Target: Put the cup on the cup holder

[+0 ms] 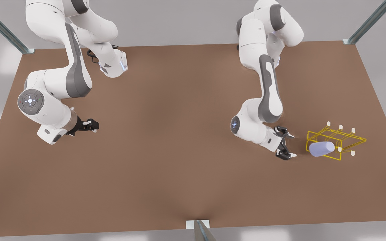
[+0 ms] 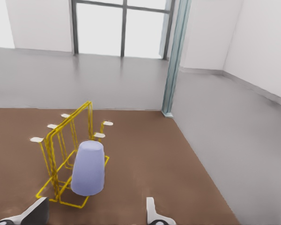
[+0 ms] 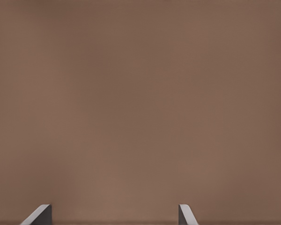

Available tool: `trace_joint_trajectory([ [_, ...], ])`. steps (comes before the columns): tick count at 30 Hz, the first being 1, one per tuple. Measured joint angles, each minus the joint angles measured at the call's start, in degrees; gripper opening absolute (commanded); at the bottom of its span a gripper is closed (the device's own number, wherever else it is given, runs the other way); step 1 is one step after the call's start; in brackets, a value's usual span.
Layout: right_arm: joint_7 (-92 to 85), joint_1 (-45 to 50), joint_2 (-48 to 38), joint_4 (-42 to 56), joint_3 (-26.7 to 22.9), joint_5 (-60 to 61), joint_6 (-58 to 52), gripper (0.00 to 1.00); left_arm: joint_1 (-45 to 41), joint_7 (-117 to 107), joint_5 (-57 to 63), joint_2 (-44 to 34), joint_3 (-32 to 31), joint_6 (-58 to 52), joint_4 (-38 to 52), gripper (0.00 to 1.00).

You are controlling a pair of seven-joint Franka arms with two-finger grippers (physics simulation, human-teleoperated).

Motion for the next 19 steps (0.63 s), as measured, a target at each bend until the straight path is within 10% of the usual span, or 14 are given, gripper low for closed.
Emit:
trace_joint_trajectory([
  [4, 0.0, 0.0, 0.0, 0.1, -0.1, -0.1, 0.0, 1.0, 3.6, 20.7, -16.6, -9.4, -3.3, -22.5, 15.7, 1.0],
  [9, 0.0, -0.1, 0.0, 0.1, -0.1, -0.1, 0.1, 1.0, 46.7, 43.5, -24.3, -26.1, -50.9, -28.3, 6.7, 1.0],
  [19, 0.0, -0.3, 0.0, 0.1, -0.1, -0.1, 0.2, 1.0, 51.0, 75.0, -24.1, -28.1, -53.7, -26.2, 2.9, 1.0],
])
